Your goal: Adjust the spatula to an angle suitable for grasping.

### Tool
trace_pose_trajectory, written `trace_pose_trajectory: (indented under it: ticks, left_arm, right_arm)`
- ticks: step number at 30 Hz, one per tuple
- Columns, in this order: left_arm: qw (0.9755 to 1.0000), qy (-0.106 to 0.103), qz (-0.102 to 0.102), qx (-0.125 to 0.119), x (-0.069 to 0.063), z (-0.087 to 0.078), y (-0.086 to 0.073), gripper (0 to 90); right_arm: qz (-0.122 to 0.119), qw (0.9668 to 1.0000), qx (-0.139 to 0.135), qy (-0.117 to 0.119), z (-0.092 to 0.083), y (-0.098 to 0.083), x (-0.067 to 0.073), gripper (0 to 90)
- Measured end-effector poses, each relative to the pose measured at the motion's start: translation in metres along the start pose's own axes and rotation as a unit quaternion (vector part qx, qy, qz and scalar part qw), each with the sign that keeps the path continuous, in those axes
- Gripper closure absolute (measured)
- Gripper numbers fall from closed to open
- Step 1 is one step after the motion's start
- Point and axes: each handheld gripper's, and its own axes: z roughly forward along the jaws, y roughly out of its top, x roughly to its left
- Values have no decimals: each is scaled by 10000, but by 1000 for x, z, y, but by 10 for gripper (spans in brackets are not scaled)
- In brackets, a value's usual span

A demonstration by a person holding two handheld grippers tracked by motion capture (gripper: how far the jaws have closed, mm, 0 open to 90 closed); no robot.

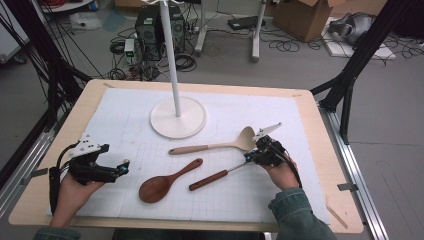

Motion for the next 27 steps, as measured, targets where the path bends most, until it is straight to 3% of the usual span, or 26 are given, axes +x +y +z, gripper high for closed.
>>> trace_pose_trajectory:
  ticks: [9,18,25,27]
  left_arm:
    - [10000,-5,-15,-19,0,-1,0,17]
    - [10000,3,-12,-20,1,-2,0,17]
    - [10000,-3,-23,-37,1,-3,0,17]
    - [10000,5,-25,-43,1,-3,0,17]
  right_arm:
    - [-21,10000,17,-95,-1,-1,2,898]
    - [-125,9993,21,-344,0,-3,4,898]
    - [-264,9976,284,-573,4,-6,3,898]
    - [-158,9982,173,-548,3,-11,2,898]
